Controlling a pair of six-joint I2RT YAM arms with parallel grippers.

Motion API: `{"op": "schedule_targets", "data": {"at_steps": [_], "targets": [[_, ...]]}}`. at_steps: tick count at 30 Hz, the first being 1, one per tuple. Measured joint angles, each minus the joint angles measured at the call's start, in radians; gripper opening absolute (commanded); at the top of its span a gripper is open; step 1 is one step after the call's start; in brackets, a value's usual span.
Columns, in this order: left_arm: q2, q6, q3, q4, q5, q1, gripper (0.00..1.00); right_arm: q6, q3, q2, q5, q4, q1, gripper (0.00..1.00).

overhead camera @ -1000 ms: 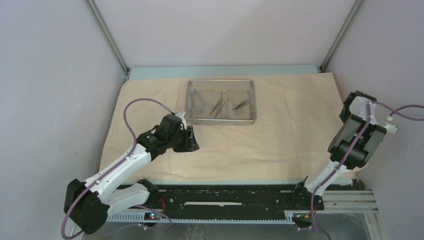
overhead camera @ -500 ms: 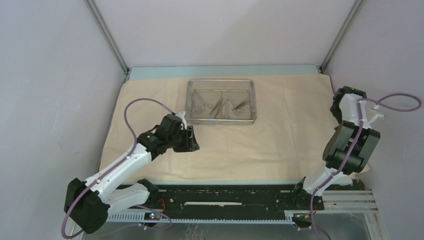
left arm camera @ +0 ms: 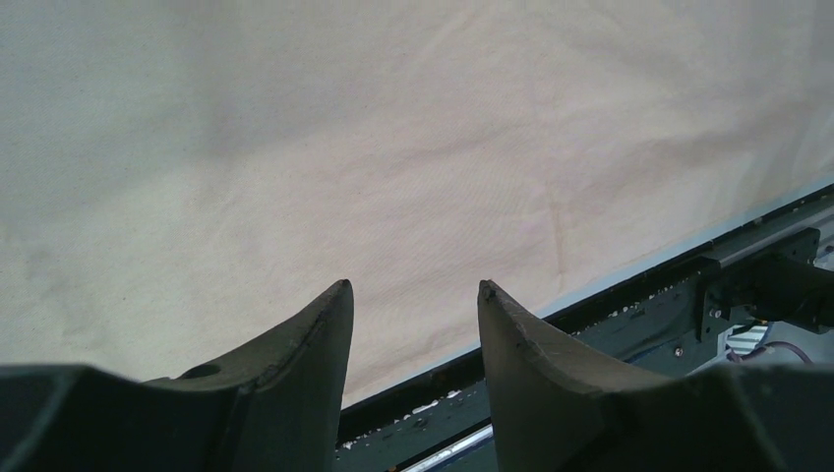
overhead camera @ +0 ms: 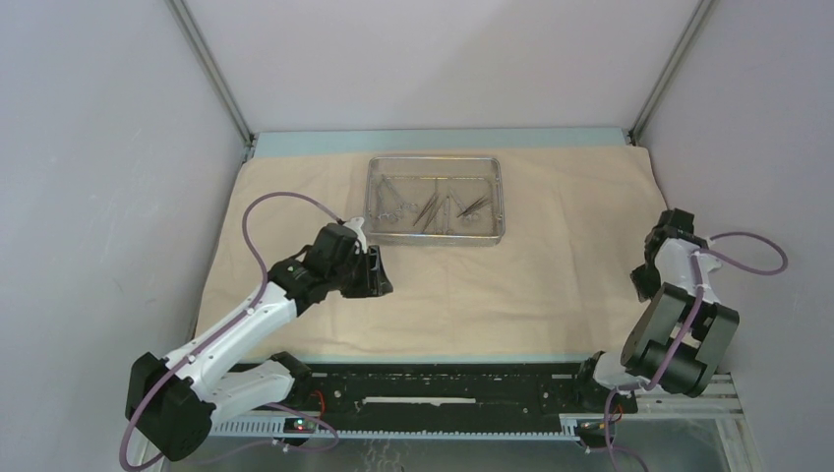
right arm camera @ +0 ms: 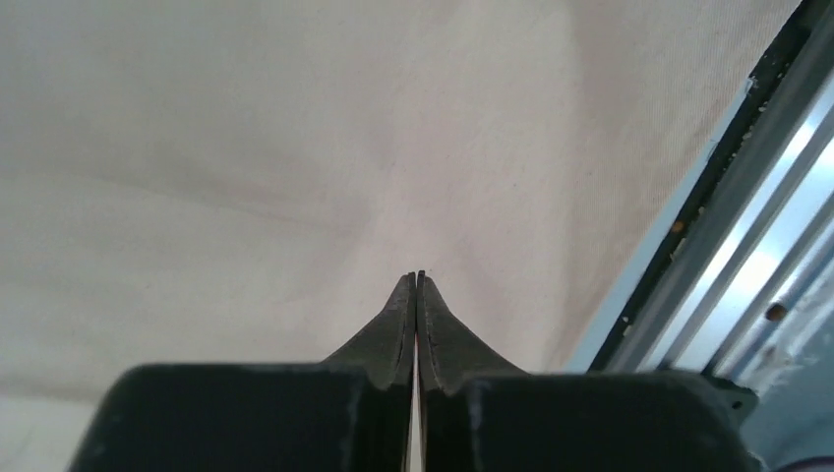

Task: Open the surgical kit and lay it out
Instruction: Smooth out the surgical kit at the center of the board.

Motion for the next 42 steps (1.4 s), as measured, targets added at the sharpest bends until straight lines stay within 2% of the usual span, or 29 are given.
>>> {"op": "schedule_targets", "data": {"at_steps": [6, 12, 18, 28, 42], "targets": [[-0.007, 0.0, 0.011, 0.001, 0.005, 0.0, 0.55, -0.008, -0.075, 0.005, -0.028, 0.112, -0.117, 0.0], [-0.033, -0.003, 0.011, 0.001, 0.015, 0.0, 0.55, -0.038, -0.084, 0.014, 0.03, 0.182, -0.154, 0.0], [-0.08, -0.01, 0.013, 0.002, 0.023, 0.0, 0.55, -0.066, -0.083, 0.119, 0.087, 0.227, -0.245, 0.0], [-0.12, -0.011, 0.06, 0.025, 0.035, 0.0, 0.56, -0.064, -0.007, 0.238, 0.181, 0.116, -0.389, 0.0], [-0.111, -0.019, 0.06, 0.04, 0.08, 0.0, 0.56, -0.029, 0.056, 0.279, 0.263, -0.03, -0.377, 0.0]]}}
